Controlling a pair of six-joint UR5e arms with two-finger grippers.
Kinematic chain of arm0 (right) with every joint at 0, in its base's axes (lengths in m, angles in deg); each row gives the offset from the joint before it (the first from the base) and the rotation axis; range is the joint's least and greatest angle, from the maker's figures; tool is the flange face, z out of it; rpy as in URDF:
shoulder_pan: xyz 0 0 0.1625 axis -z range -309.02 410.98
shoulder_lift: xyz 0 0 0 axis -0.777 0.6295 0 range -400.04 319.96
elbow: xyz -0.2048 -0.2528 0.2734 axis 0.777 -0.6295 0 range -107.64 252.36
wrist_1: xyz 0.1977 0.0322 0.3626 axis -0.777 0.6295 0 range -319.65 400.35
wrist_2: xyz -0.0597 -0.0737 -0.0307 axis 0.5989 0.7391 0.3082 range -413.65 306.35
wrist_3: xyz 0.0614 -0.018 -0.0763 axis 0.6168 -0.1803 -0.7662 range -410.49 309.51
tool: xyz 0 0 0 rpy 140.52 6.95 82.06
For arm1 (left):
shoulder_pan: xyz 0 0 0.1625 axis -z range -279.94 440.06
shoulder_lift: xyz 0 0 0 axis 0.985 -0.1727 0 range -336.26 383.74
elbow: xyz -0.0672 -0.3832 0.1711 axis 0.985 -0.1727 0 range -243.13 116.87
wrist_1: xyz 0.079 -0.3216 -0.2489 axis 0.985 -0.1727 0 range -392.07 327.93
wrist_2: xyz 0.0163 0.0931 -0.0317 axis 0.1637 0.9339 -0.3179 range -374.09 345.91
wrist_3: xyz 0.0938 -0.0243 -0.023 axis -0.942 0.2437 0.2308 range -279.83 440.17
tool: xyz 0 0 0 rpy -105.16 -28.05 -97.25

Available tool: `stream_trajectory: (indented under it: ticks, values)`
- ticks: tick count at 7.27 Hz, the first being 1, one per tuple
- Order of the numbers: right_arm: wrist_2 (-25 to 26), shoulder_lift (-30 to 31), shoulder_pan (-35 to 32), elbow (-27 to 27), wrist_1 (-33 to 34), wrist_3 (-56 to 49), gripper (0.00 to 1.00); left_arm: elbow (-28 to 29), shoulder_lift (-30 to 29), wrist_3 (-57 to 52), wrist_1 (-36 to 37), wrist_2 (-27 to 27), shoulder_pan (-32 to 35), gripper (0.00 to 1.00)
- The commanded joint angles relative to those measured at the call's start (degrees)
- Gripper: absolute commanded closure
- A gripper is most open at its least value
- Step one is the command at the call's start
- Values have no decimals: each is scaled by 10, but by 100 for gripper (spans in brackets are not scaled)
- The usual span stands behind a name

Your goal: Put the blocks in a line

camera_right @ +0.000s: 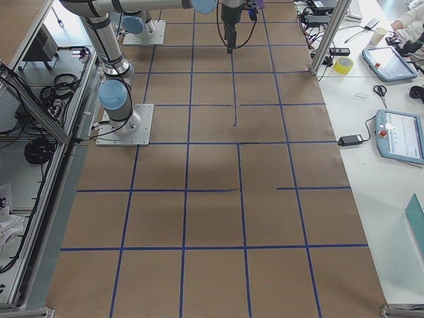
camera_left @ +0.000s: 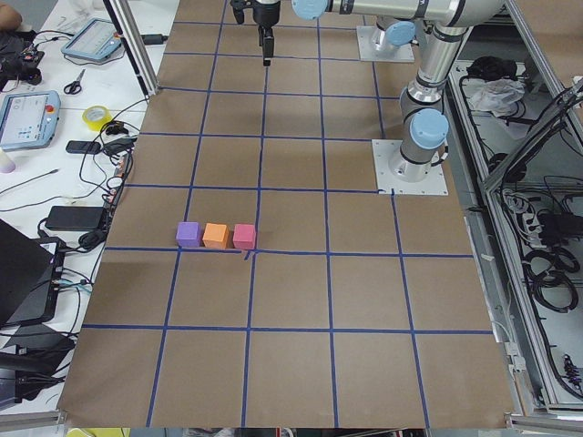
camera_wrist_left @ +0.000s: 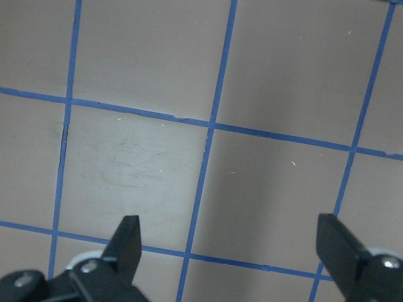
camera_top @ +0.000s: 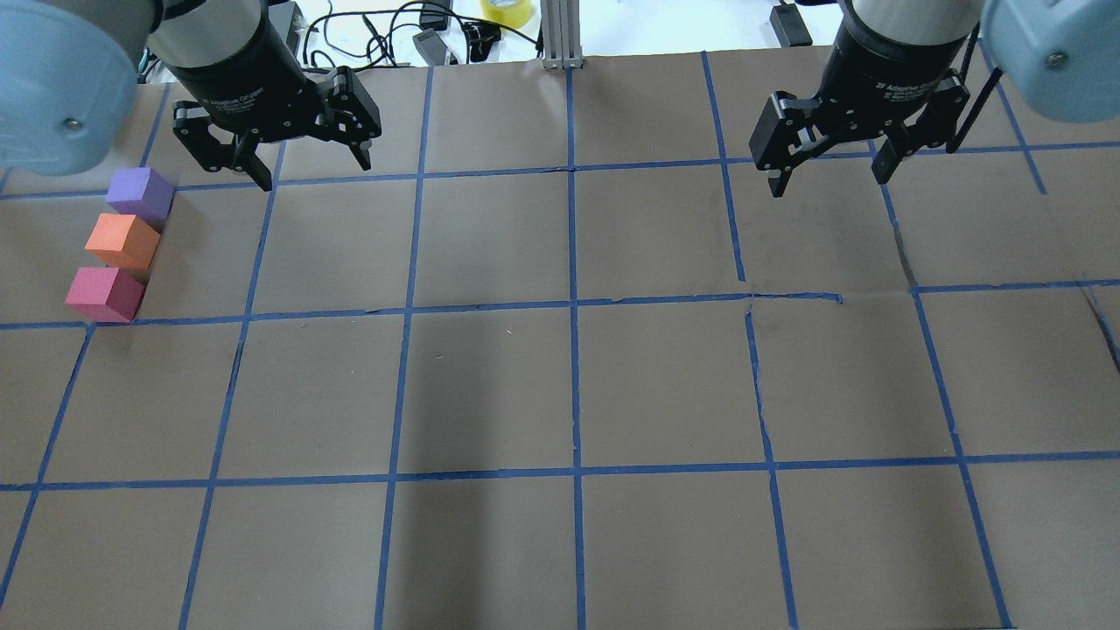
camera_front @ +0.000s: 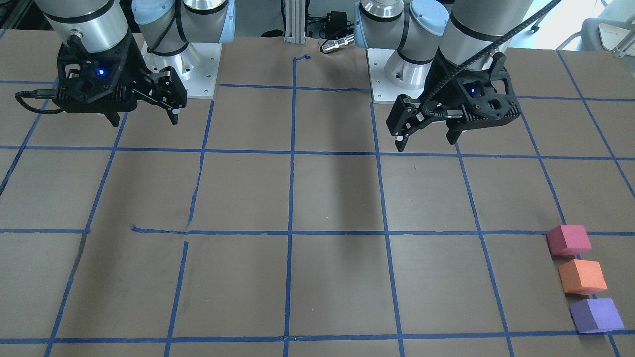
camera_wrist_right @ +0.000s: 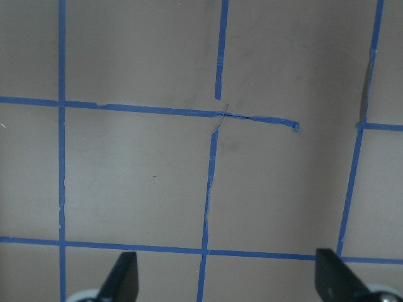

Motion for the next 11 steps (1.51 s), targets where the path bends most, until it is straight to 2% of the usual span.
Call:
stream_trajectory:
  ticks: [1,11]
  values:
    - [0,0,0,0,0,0,0,0,-11,-1,4,-2,3,0]
    - [0,0,0,1,1,0,0,-1,-6,-2,-31,-5,7,0]
